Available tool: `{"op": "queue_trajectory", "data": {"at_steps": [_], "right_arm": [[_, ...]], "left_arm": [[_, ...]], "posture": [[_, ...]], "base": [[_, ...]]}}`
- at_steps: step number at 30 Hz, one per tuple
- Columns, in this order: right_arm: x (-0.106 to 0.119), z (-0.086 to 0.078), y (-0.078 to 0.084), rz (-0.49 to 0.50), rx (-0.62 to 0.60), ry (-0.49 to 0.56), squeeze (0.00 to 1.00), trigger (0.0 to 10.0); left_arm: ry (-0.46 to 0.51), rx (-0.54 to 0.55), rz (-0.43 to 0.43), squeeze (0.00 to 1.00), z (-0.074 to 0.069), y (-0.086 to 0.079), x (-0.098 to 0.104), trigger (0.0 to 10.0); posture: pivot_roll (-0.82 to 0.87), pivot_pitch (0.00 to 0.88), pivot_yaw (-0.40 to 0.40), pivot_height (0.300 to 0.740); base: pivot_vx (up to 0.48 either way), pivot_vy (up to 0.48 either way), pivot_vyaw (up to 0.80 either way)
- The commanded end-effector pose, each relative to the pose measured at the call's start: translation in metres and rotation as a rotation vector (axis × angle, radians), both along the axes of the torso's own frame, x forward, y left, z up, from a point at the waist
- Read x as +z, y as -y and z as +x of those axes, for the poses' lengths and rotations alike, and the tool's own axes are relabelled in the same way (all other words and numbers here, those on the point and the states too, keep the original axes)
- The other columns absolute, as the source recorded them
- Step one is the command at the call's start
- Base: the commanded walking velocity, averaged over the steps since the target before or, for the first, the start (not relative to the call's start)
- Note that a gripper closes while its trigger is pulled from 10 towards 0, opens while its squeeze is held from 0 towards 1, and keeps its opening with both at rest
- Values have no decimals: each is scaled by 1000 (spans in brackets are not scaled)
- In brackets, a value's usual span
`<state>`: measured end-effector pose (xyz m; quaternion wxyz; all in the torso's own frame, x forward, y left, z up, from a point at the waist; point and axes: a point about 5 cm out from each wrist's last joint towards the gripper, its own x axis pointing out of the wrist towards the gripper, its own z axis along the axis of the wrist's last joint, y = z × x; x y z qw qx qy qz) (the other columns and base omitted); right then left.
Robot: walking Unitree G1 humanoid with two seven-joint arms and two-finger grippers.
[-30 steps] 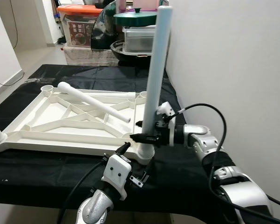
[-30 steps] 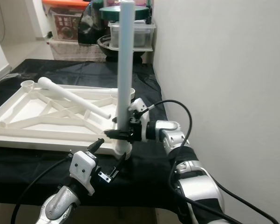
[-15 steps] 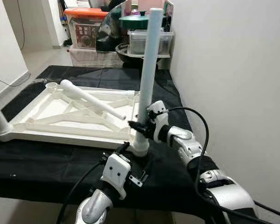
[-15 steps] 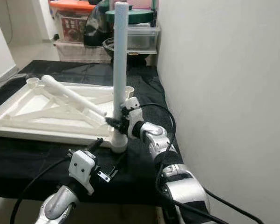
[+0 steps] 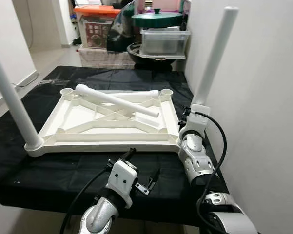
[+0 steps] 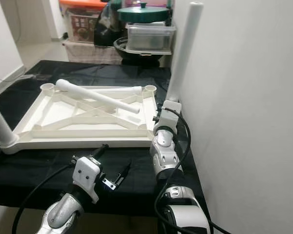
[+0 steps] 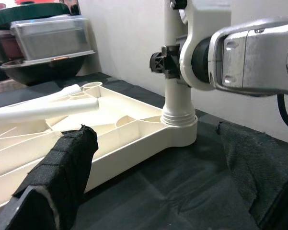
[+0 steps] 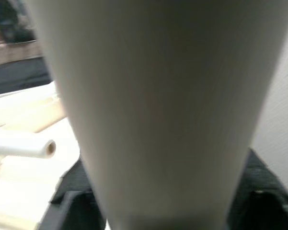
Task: Building children table
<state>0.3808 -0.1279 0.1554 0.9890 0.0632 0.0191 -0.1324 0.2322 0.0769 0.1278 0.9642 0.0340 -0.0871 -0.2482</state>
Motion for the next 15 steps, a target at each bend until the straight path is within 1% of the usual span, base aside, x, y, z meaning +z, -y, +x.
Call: {"op": "queue_trajectory", "data": {"at_steps": [1, 2, 3, 4, 6, 7, 8, 9, 10, 11, 13, 14, 15], "right_arm": [[0, 0, -11, 9, 78, 31, 1000, 10000], [3, 2, -7, -14, 105, 68, 0, 10000], [3, 2, -7, -14, 105, 68, 0, 10000], [6, 2, -4, -36, 113, 90, 0, 10000], [13, 6, 4, -21, 219, 136, 0, 10000], [16, 9, 5, 12, 328, 146, 0, 10000], [19, 10, 6, 35, 403, 154, 0, 10000], [19, 10, 6, 35, 403, 154, 0, 10000], [20, 11, 5, 42, 514, 144, 0, 10000], [21, 9, 5, 32, 665, 130, 0, 10000], [21, 9, 5, 32, 665, 130, 0, 10000], [19, 6, 3, 23, 801, 101, 0, 10000], [17, 0, 1, -7, 991, 64, 0, 10000]], "left_arm": [[-9, -4, 9, 0, 0, 1, -2, 10000], [-9, -4, 8, 0, 0, 1, -2, 10000], [-9, -4, 8, 0, 0, 1, -2, 10000], [-9, -4, 8, 0, 0, 1, -2, 10000], [-8, -4, 8, 0, 0, 1, -2, 10000], [-8, -4, 8, 0, 0, 1, -2, 10000], [-8, -4, 8, 0, 0, 1, -2, 10000], [-8, -4, 8, 0, 0, 1, -2, 10000], [-8, -4, 8, 0, 0, 1, -2, 10000], [-8, -5, 8, 0, 0, 1, -2, 10000], [-8, -5, 8, 0, 0, 1, -2, 10000], [-8, -6, 8, 0, 0, 1, -3, 10000], [-8, -8, 8, 0, 1, 1, -3, 10000]], "posture": [[86, 0, -54, 740], [90, 0, -58, 740], [90, 0, -58, 740], [89, 0, -58, 740], [90, 0, -57, 740], [89, 0, -56, 740], [88, 0, -55, 740], [88, 0, -55, 740], [84, 0, -52, 740], [81, 0, -50, 740], [81, 0, -50, 740], [80, 0, -52, 740], [80, 0, -50, 740]], "base": [[0, 0, 0], [0, 0, 0], [0, 0, 0], [0, 0, 0], [0, 0, 0], [0, 0, 0], [0, 0, 0], [0, 0, 0], [0, 0, 0], [0, 0, 0], [0, 0, 0], [0, 0, 0], [0, 0, 0]]}}
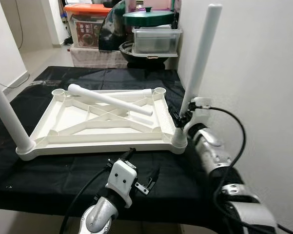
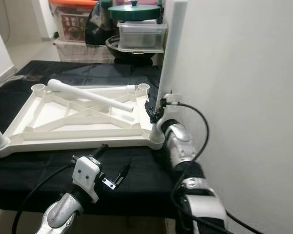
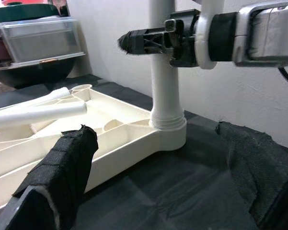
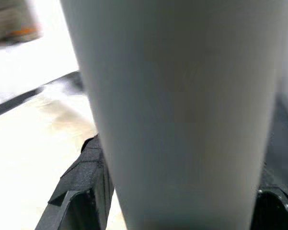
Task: Building children table
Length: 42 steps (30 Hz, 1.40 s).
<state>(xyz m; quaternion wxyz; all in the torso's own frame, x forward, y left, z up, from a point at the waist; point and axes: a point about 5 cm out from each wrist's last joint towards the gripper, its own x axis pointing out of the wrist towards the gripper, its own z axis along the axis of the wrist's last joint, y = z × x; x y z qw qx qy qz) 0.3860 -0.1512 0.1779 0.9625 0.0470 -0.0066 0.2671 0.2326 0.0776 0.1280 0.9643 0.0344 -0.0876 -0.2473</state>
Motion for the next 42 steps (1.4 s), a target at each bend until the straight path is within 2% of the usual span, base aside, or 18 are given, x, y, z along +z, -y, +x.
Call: {"op": "queue_trajectory", "data": {"at_steps": [1, 4, 10, 11, 14, 15, 23, 25, 26, 27, 28, 29, 31, 35, 39, 40, 41, 42], "right_arm": [[-5, -5, -22, -10, 188, -35, 0, 10000], [-12, -18, -30, -155, 522, -68, 0, 10000], [-4, -23, -45, -116, 738, -72, 0, 10000], [-2, -25, -52, -108, 802, -68, 0, 4863], [-1, -26, -56, -106, 840, -66, 0, 4863], [-3, -26, -61, -117, 843, -61, 0, 0], [-14, -8, -62, -153, 438, -61, 0, 0], [-15, 7, -45, -145, 52, -92, 0, 0], [-15, 7, -45, -145, 52, -92, 0, 0], [-18, 12, -22, -147, -244, -127, 0, 0], [-18, 12, -22, -147, -244, -127, 0, 0], [-21, 13, -3, -146, -453, -155, 0, 0], [-24, 10, 13, -154, -632, -167, 0, 0], [-32, -5, 20, -85, -885, -192, 0, 0], [-35, -9, 1, -34, -866, -209, 0, 0], [-35, -9, -3, -24, -850, -209, 0, 8667], [-35, -9, -3, -24, -850, -209, 0, 8667], [-35, -7, -13, -5, -783, -194, 0, 10000]], "left_arm": [[-10, -10, 8, 0, 0, 2, -3, 10000], [-9, -13, 9, 0, 0, 3, -3, 10000], [-8, -13, 12, 0, 0, 3, -3, 10000], [-7, -13, 12, 0, 0, 3, -3, 10000], [-8, -13, 13, 0, 0, 3, -3, 10000], [-8, -13, 13, 0, 0, 3, -3, 10000], [-11, -14, 13, 0, -1, 3, -4, 10000], [-11, -14, 12, 0, -1, 3, -4, 10000], [-11, -14, 12, 0, -1, 3, -4, 10000], [-12, -14, 12, 0, -1, 2, -4, 10000], [-12, -14, 12, 0, -1, 2, -4, 10000], [-13, -15, 12, 0, -1, 2, -4, 10000], [-13, -16, 12, 0, -1, 2, -4, 10000], [-14, -18, 12, 0, -1, 3, -4, 10000], [-14, -17, 13, 0, -1, 3, -4, 10000], [-14, -16, 13, 0, -1, 3, -4, 10000], [-14, -16, 13, 0, -1, 3, -4, 10000], [-14, -15, 13, 0, -1, 3, -4, 10000]], "posture": [[80, 0, -50, 740], [94, 0, -57, 740], [103, 0, -61, 740], [104, 0, -63, 740], [104, 0, -63, 740], [106, 0, -65, 740], [101, 0, -63, 740], [99, 0, -61, 740], [99, 0, -61, 740], [88, 0, -50, 740], [88, 0, -50, 740], [88, 0, -50, 740], [84, 0, -48, 740], [87, 0, -49, 740], [91, 0, -53, 740], [91, 0, -53, 740], [91, 0, -53, 740], [92, 0, -54, 740]], "base": [[0, 0, 0], [0, 0, 0], [0, 0, 0], [0, 0, 0], [0, 0, 0], [0, 0, 0], [0, 0, 0], [0, 0, 0], [0, 0, 0], [0, 0, 0], [0, 0, 0], [0, 0, 0], [0, 0, 0], [0, 0, 0], [0, 0, 0], [0, 0, 0], [0, 0, 0], [0, 0, 0]]}}
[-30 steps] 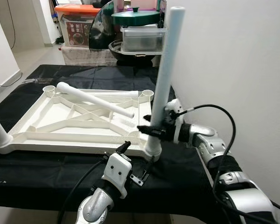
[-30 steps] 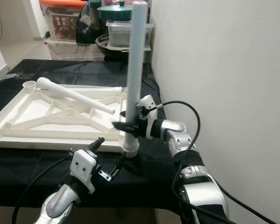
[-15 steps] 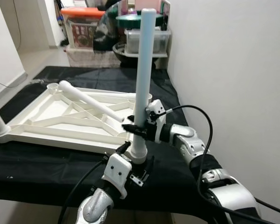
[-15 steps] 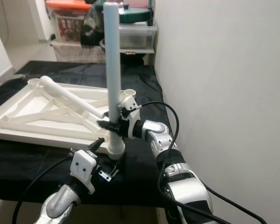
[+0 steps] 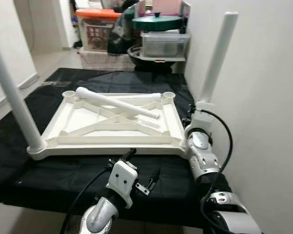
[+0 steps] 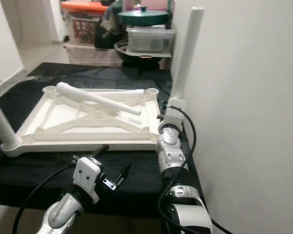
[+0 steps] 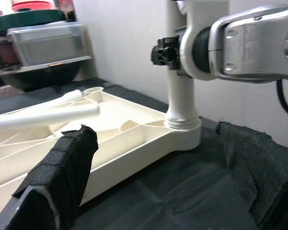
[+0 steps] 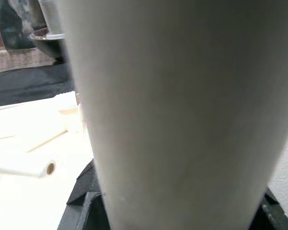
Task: Building children table
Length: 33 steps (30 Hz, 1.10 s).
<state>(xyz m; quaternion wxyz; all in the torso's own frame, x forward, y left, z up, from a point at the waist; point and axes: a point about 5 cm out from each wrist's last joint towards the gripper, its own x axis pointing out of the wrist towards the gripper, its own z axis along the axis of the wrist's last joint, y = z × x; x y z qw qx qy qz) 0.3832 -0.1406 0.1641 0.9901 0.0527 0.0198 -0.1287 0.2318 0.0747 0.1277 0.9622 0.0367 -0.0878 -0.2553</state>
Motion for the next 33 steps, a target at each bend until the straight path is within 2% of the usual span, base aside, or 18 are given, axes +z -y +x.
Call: {"op": "queue_trajectory", "data": {"at_steps": [1, 2, 6, 7, 9, 10, 13, 15, 16, 17, 20, 22, 24, 26, 27, 31, 32, 33], "right_arm": [[-20, -1, -14, 75, 112, -45, 1000, 10000], [-18, 0, -21, 105, 189, -2, 1000, 10000], [-12, 3, -23, 110, 244, 64, 1000, 10000], [3, 6, -16, 74, 348, 151, 0, 10000], [9, 6, -13, 66, 387, 179, 0, 10000], [12, 7, -11, 110, 444, 189, 0, 10000], [22, 3, -6, 111, 797, 177, 0, 10000], [22, 3, -6, 111, 797, 177, 0, 10000], [24, -1, -7, 87, 961, 155, 0, 10000], [24, -1, -7, 87, 961, 155, 0, 10000], [18, -17, -16, -8, 1373, 67, 0, 10000], [18, -17, -16, -8, 1373, 67, 0, 10000], [13, -23, -22, -42, 1524, 20, 0, 10000], [11, -24, -29, -66, 1573, -2, 0, 10000], [7, -24, -38, -106, 1606, -36, 0, 9137], [4, -25, -43, -135, 1628, -60, 0, 9137], [2, -20, -48, -191, 1540, -50, 0, 0], [2, -20, -48, -191, 1540, -50, 0, 0]], "left_arm": [[-15, 2, 7, 0, 0, 0, -4, 10000], [-15, 2, 7, 0, 0, 0, -3, 10000], [-15, 2, 7, 0, 1, 0, -3, 10000], [-15, 2, 7, 0, 1, 0, -3, 10000], [-14, 2, 7, 0, 1, 0, -3, 10000], [-14, 2, 7, 0, 1, 0, -3, 10000], [-15, 0, 6, 0, 1, 0, -4, 10000], [-15, 0, 6, 0, 1, 0, -4, 10000], [-15, -1, 6, 0, 1, 0, -3, 10000], [-15, -1, 6, 0, 1, 0, -3, 10000], [-13, -2, 6, 0, 1, 0, -3, 10000], [-13, -2, 6, 0, 1, 0, -3, 10000], [-13, -2, 5, 0, 1, 0, -3, 10000], [-14, -3, 5, 0, 1, 0, -3, 10000], [-14, -4, 5, 0, 1, 0, -3, 10000], [-15, -4, 5, 0, 1, 0, -3, 10000], [-15, -4, 5, 0, 1, 0, -3, 10000], [-15, -4, 5, 0, 1, 0, -3, 10000]], "posture": [[94, 0, -55, 740], [95, 0, -55, 740], [95, 0, -53, 740], [95, 0, -55, 740], [95, 0, -56, 740], [93, 0, -54, 740], [87, 0, -50, 740], [87, 0, -50, 740], [88, 0, -49, 740], [88, 0, -49, 740], [92, 0, -49, 740], [92, 0, -49, 740], [93, 0, -52, 740], [92, 0, -48, 740], [94, 0, -50, 740], [94, 0, -50, 740], [97, 0, -53, 740], [97, 0, -53, 740]], "base": [[0, 0, 0], [0, 0, 0], [0, 0, 0], [0, 0, 0], [0, 0, 0], [0, 0, 0], [0, 0, 0], [0, 0, 0], [0, 0, 0], [0, 0, 0], [0, 0, 0], [0, 0, 0], [0, 0, 0], [0, 0, 0], [0, 0, 0], [0, 0, 0], [0, 0, 0], [0, 0, 0]]}}
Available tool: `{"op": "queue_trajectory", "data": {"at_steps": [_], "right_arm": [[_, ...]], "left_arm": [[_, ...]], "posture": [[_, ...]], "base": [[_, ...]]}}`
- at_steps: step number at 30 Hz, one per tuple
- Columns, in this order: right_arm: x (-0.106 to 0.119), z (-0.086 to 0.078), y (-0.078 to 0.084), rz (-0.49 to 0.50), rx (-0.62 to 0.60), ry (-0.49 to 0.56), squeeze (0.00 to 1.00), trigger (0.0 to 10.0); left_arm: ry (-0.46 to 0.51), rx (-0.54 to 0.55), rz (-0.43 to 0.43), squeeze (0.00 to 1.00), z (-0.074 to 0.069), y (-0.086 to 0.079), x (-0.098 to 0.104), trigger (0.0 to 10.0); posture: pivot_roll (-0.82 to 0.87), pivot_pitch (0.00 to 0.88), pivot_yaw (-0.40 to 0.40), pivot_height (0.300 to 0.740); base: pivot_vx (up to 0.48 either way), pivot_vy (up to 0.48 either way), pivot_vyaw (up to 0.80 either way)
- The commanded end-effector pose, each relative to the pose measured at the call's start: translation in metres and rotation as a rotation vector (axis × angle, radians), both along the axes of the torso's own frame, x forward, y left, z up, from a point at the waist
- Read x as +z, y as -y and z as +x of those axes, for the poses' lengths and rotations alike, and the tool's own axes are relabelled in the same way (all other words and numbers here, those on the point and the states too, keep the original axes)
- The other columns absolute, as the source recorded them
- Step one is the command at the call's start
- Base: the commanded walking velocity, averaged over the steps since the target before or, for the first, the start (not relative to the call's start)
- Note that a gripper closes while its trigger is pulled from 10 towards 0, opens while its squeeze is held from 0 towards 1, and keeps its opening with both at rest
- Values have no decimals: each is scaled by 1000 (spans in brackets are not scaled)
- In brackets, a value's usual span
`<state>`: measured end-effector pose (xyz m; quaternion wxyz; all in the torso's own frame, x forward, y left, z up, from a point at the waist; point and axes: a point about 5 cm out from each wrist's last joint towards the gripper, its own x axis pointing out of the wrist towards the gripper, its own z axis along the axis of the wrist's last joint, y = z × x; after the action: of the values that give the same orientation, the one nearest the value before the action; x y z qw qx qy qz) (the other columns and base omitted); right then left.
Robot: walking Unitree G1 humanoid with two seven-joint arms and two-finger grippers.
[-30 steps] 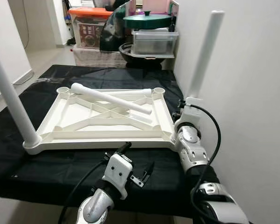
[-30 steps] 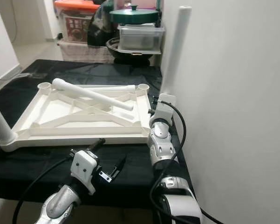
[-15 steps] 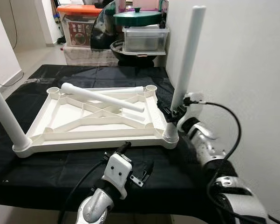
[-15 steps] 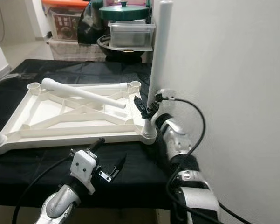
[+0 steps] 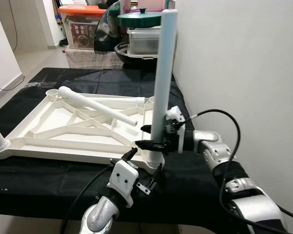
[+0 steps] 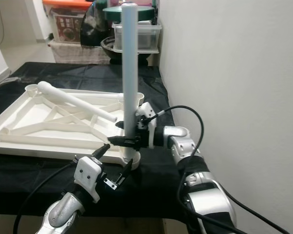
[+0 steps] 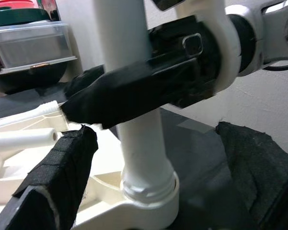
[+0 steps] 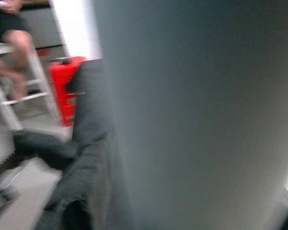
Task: Building children table
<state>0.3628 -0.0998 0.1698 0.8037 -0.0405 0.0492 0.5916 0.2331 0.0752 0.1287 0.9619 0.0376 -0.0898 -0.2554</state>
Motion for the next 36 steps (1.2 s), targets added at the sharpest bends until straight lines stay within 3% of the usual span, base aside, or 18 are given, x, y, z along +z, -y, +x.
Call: {"op": "queue_trajectory", "data": {"at_steps": [1, 4, 6, 7, 10, 13, 14, 16, 18, 21, 22, 24, 25, 26, 29, 30, 33, 36], "right_arm": [[-4, 7, -10, -46, -118, 18, 0, 0], [-4, 12, -10, -26, -228, 22, 0, 0], [-4, 21, -3, 34, -457, 16, 0, 0], [-4, 21, -3, 34, -457, 16, 0, 0], [-10, 34, 34, 45, -1010, -28, 0, 0], [-13, 35, 43, 26, -1120, -25, 0, 0], [-20, 31, 56, 22, -1309, -26, 0, 0], [-20, 31, 56, 22, -1309, -26, 0, 0], [-33, 17, 69, 57, -1589, -52, 0, 0], [-38, 11, 64, 80, -1643, -72, 0, 0], [-40, 9, 52, 118, -1621, -95, 0, 4784], [-40, 9, 52, 118, -1621, -95, 0, 4784], [-39, 11, 40, 151, -1550, -90, 514, 10000], [-36, 13, 31, 185, -1482, -82, 1000, 10000], [-27, 17, 25, 209, -1402, -10, 1000, 10000], [-22, 19, 26, 243, -1367, 2, 0, 10000], [-12, 24, 30, 302, -1227, 5, 0, 10000], [0, 25, 33, 305, -844, -17, 0, 10000]], "left_arm": [[-20, -3, 5, 0, 0, 1, -4, 10000], [-21, -3, 4, 0, -1, 1, -4, 10000], [-21, -3, 4, 0, -1, 1, -5, 10000], [-21, -3, 4, 0, -1, 1, -5, 10000], [-22, -4, 5, 0, -1, 0, -5, 10000], [-22, -5, 5, 0, -1, 0, -5, 10000], [-23, -6, 6, 0, -1, 0, -5, 10000], [-23, -6, 6, 0, -1, 0, -5, 10000], [-23, -8, 8, 0, 0, 0, -6, 10000], [-22, -8, 9, 0, 0, 0, -6, 10000], [-21, -7, 10, 0, 0, 1, -6, 10000], [-21, -7, 10, 0, 0, 1, -6, 10000], [-21, -7, 11, 0, -1, 1, -6, 10000], [-21, -7, 12, 0, -1, 1, -6, 10000], [-21, -7, 12, 0, -1, 1, -6, 10000], [-21, -8, 13, 0, -1, 1, -6, 10000], [-21, -8, 12, 0, -1, 1, -7, 10000], [-22, -9, 11, 0, -1, 1, -7, 10000]], "posture": [[97, 0, -53, 740], [96, 0, -50, 740], [99, 0, -54, 740], [99, 0, -54, 740], [86, 0, -47, 740], [86, 0, -47, 740], [81, 0, -42, 740], [81, 0, -42, 740], [86, 0, -49, 740], [89, 0, -52, 740], [88, 0, -47, 740], [88, 0, -47, 740], [89, 0, -48, 740], [88, 0, -48, 740], [90, 0, -50, 740], [89, 0, -47, 740], [89, 0, -48, 740], [81, 0, -41, 740]], "base": [[0, 0, 0], [0, 0, 0], [0, 0, 0], [0, 0, 0], [0, 0, 0], [0, 0, 0], [0, 0, 0], [0, 0, 0], [0, 0, 0], [0, 0, 0], [0, 0, 0], [0, 0, 0], [0, 0, 0], [0, 0, 0], [0, 0, 0], [0, 0, 0], [0, 0, 0], [0, 0, 0]]}}
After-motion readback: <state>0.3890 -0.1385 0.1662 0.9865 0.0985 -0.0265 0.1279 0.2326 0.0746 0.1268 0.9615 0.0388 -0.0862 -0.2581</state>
